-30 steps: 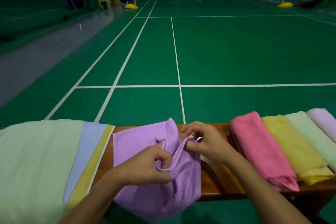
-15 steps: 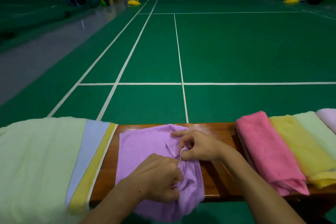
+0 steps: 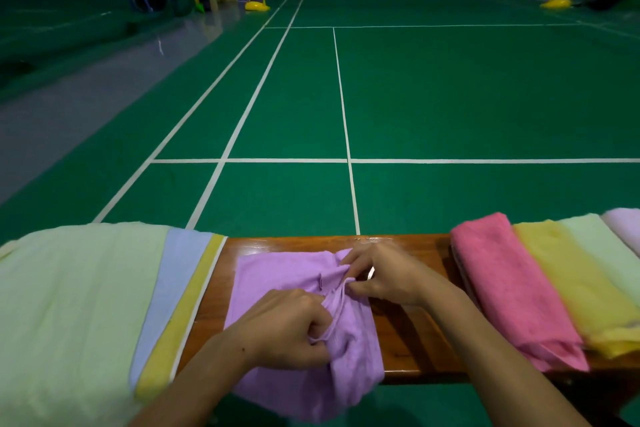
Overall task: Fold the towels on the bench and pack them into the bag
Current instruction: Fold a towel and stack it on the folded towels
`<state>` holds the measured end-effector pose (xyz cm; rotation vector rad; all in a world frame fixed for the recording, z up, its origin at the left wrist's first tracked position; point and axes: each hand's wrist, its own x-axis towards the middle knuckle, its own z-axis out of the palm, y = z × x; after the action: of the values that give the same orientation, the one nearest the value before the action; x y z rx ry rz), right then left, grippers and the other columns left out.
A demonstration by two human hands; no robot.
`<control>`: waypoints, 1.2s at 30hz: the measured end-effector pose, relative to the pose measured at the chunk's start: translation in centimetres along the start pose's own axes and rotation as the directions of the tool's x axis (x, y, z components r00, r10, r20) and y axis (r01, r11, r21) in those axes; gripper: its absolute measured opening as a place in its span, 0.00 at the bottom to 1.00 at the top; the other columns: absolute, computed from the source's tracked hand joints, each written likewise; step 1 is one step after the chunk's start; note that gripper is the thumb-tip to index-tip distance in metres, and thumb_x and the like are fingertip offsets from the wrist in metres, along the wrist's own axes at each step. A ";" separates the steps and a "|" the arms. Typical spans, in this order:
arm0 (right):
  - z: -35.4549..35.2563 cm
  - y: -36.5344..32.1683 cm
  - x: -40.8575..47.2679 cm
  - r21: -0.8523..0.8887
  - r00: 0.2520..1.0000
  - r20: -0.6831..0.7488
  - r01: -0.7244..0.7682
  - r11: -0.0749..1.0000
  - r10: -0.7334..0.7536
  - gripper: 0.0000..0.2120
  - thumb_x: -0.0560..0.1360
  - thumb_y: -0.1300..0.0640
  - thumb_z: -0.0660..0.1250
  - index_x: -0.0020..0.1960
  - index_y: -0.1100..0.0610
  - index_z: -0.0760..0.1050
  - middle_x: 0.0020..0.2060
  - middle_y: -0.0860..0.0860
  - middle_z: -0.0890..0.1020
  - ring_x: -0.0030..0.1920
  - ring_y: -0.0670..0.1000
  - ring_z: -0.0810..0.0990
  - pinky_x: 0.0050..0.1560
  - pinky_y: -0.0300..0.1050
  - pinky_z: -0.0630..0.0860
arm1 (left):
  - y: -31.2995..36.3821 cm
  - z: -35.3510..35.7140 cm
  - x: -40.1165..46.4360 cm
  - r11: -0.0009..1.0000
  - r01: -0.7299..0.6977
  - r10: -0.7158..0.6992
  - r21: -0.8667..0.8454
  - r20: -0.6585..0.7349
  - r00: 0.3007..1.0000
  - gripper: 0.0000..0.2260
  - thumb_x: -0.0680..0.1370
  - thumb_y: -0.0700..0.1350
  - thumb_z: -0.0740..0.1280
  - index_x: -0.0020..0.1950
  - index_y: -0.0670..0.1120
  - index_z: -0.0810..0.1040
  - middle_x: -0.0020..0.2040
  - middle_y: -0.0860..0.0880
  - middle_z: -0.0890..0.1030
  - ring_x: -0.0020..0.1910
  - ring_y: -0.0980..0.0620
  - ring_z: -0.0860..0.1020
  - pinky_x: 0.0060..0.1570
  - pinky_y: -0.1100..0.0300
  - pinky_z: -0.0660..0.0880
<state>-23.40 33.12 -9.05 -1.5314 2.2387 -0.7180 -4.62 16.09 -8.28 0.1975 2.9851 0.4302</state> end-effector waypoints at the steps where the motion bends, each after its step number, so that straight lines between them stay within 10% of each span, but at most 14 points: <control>1: 0.1 -0.1 -0.1 -0.036 1.000 -0.019 0.018 0.999 -0.019 0.05 0.74 0.53 0.76 0.46 0.53 0.88 0.54 0.47 0.86 0.48 0.38 0.79 0.51 0.45 0.78 | 0.1 0.0 0.0 1.000 0.007 -0.007 -0.006 0.005 1.000 0.18 0.74 0.59 0.67 0.38 0.44 0.71 0.35 0.49 0.74 0.38 0.48 0.72 0.40 0.48 0.75; 7: -1.2 -0.8 -1.0 -0.012 0.993 -0.121 -0.006 1.000 0.004 0.11 0.73 0.45 0.70 0.48 0.49 0.87 0.43 0.46 0.84 0.43 0.47 0.81 0.46 0.51 0.78 | -0.1 -1.1 -0.3 0.989 0.073 -0.074 -0.125 -0.004 0.997 0.18 0.72 0.58 0.67 0.38 0.44 0.70 0.35 0.49 0.74 0.39 0.49 0.72 0.41 0.47 0.74; 17: -7.5 -2.6 -5.0 0.162 0.927 -0.355 -0.068 0.984 0.122 0.06 0.71 0.46 0.76 0.41 0.49 0.85 0.32 0.51 0.81 0.33 0.50 0.75 0.39 0.57 0.77 | -1.8 -7.5 -0.8 0.890 -0.054 -0.192 -0.452 -0.481 0.855 0.15 0.77 0.51 0.76 0.41 0.48 0.73 0.34 0.50 0.74 0.34 0.48 0.71 0.33 0.52 0.70; 24: -11.3 -8.3 -6.4 0.244 0.756 -0.649 0.106 0.964 0.081 0.07 0.72 0.59 0.78 0.39 0.51 0.82 0.35 0.43 0.84 0.41 0.42 0.81 0.52 0.40 0.79 | 1.7 -12.9 -0.5 0.818 -0.169 -0.240 -0.549 -0.594 0.767 0.15 0.80 0.43 0.74 0.43 0.40 0.70 0.34 0.54 0.69 0.34 0.58 0.67 0.34 0.66 0.66; 28: -11.8 -9.9 -6.6 0.330 0.767 -0.629 0.116 0.937 0.127 0.07 0.74 0.63 0.77 0.39 0.57 0.81 0.34 0.45 0.82 0.37 0.42 0.79 0.43 0.41 0.78 | 3.4 -14.5 -1.0 0.775 -0.190 -0.264 -0.603 -0.582 0.769 0.16 0.80 0.46 0.75 0.45 0.40 0.70 0.35 0.50 0.70 0.35 0.55 0.68 0.35 0.56 0.65; 36: -14.0 -14.0 -7.3 0.429 0.663 -0.740 0.336 0.838 0.113 0.03 0.76 0.65 0.76 0.46 0.60 0.83 0.40 0.48 0.86 0.39 0.44 0.81 0.44 0.39 0.79 | 6.5 -18.5 -2.9 0.642 -0.354 -0.441 -0.680 -0.706 0.555 0.16 0.74 0.39 0.79 0.51 0.33 0.76 0.45 0.36 0.83 0.42 0.49 0.79 0.48 0.49 0.78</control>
<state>-17.58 38.84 10.43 -1.1926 2.0865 -2.1484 -3.53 16.79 11.52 -0.2944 3.1293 2.3689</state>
